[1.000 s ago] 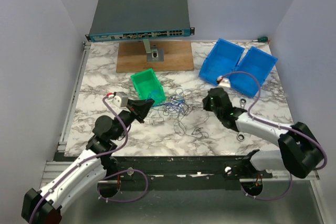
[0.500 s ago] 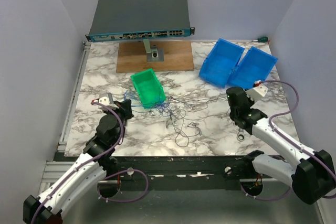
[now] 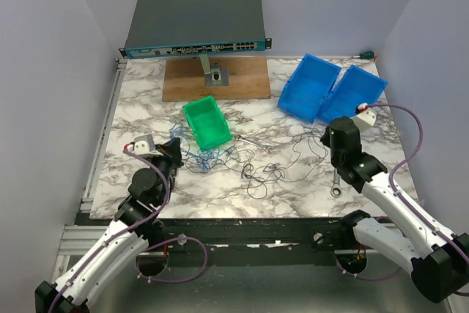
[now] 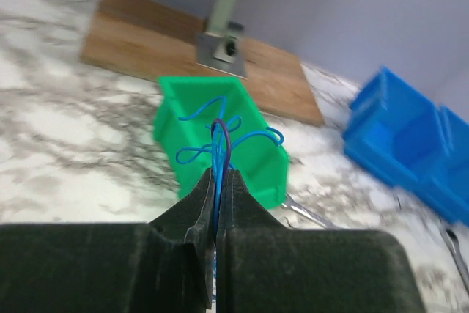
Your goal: Untangle the cables
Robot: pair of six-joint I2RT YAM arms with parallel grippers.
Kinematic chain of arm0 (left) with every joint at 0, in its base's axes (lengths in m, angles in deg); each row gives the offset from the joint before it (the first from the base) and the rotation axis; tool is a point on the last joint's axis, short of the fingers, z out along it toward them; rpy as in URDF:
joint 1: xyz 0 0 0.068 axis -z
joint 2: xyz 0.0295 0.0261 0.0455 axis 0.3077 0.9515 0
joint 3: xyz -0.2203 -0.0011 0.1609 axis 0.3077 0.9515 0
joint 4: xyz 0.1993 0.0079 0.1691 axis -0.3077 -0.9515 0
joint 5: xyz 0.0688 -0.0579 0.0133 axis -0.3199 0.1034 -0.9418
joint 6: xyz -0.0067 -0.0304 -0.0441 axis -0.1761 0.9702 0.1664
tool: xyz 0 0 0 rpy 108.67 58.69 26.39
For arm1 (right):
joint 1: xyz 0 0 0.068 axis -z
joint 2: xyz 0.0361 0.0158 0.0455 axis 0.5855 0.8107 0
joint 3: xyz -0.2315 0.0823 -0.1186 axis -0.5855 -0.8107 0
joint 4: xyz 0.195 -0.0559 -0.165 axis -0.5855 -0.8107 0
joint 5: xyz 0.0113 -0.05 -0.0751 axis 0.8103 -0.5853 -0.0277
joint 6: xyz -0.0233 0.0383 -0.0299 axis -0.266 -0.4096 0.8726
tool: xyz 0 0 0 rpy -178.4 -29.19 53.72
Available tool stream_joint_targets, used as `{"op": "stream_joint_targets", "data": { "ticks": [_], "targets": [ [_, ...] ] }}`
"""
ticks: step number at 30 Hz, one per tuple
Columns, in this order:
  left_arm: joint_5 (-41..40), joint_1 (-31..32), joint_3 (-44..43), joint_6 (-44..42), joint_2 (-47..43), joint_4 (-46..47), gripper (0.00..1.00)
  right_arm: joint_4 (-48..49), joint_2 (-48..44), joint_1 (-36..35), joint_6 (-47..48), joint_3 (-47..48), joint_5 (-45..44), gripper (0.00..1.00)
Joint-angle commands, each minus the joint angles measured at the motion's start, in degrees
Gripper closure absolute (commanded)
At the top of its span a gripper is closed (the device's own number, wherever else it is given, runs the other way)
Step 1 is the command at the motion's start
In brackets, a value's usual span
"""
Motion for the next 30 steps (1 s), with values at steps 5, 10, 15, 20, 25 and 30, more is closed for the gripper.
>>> {"op": "stream_joint_targets", "data": {
  "ticks": [5, 10, 15, 20, 25, 30],
  "targets": [
    [36.9, 0.4, -5.5, -10.2, 18.3, 13.9, 1.00, 7.4, 0.0, 0.1, 13.4, 3.3, 37.3, 0.97],
    [43.6, 1.2, -6.6, -10.7, 24.1, 17.3, 0.82, 5.8, 3.7, 0.1, 14.7, 9.6, 48.6, 0.98],
    [50.5, 1.2, -7.0, -10.3, 26.7, 20.4, 0.25, 8.5, 4.4, 0.0, 15.8, 11.2, 58.0, 0.97],
    [59.2, 1.4, -6.3, -9.1, 30.2, 27.4, 0.12, 13.0, 4.5, 0.0, 14.5, 10.8, 64.7, 0.97],
    [61.9, 1.7, -6.2, -6.6, 35.4, 33.3, 0.11, 20.6, 3.5, 0.0, 10.6, 9.1, 71.5, 0.97],
    [64.3, 3.6, -5.2, -3.7, 40.6, 44.1, 0.11, 25.6, 3.4, -0.3, 8.4, 7.5, 73.8, 0.97]
  ]
}}
